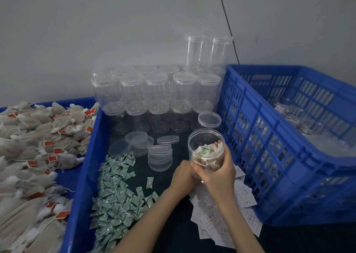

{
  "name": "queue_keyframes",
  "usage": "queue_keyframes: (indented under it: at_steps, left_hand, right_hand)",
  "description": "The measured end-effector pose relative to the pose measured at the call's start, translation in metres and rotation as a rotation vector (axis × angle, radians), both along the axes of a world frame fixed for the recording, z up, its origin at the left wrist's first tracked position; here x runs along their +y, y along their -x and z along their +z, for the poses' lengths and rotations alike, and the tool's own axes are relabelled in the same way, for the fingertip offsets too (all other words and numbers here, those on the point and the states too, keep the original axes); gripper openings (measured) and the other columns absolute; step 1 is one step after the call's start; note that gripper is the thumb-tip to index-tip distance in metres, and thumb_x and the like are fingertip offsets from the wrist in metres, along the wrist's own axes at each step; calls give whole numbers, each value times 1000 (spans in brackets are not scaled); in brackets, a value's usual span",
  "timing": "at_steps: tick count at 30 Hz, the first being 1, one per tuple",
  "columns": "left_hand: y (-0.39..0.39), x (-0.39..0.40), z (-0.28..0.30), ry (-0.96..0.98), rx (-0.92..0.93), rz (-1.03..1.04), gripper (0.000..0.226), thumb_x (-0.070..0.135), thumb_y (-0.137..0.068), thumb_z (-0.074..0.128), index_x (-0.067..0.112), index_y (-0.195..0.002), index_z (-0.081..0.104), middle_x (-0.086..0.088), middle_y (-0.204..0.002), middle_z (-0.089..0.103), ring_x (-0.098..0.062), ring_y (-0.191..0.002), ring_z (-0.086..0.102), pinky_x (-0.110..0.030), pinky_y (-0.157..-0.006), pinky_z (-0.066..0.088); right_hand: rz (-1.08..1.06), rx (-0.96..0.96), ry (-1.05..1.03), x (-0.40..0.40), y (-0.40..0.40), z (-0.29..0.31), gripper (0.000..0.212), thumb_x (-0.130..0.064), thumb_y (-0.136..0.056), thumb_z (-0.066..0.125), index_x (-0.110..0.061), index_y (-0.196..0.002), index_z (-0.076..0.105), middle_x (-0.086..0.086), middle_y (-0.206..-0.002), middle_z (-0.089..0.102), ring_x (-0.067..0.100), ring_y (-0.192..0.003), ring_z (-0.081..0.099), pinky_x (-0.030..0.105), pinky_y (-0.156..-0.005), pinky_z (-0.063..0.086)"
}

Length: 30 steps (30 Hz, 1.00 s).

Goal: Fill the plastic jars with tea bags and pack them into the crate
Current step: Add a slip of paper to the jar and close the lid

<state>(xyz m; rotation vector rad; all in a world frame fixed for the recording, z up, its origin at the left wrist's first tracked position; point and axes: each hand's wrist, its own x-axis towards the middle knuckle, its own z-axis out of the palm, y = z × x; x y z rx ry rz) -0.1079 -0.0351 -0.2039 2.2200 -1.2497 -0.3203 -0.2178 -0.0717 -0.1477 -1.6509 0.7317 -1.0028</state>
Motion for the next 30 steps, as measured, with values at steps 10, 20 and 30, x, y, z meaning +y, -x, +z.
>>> queue_keyframes:
  at_steps: [10,20,30]
  left_hand:
    - [-3,-3,10,-62,-536,-132,36,35,-31,87,27,-45,54,13,-43,50,-1,-41,48,-13,-42,34]
    - [-7,2,26,64,-605,-184,40,25,-27,91,27,-45,55,13,-46,52,-3,-44,50,-15,-43,38]
    - [-23,21,34,367,-347,119,8,9,-79,73,16,-82,76,4,-77,71,-17,-76,62,-24,-54,40]
  right_hand:
    - [45,-28,-82,0,8,4,94,-19,-62,93,-25,-142,46,-14,-131,59,1,-121,56,31,-103,49]
    - [45,-62,-82,0,11,12,90,-17,-63,92,-23,-140,48,-13,-129,60,-3,-117,58,25,-102,50]
    - [48,-116,-23,-7,15,16,87,-12,-62,92,-21,-137,49,-7,-126,61,-3,-110,61,6,-83,48]
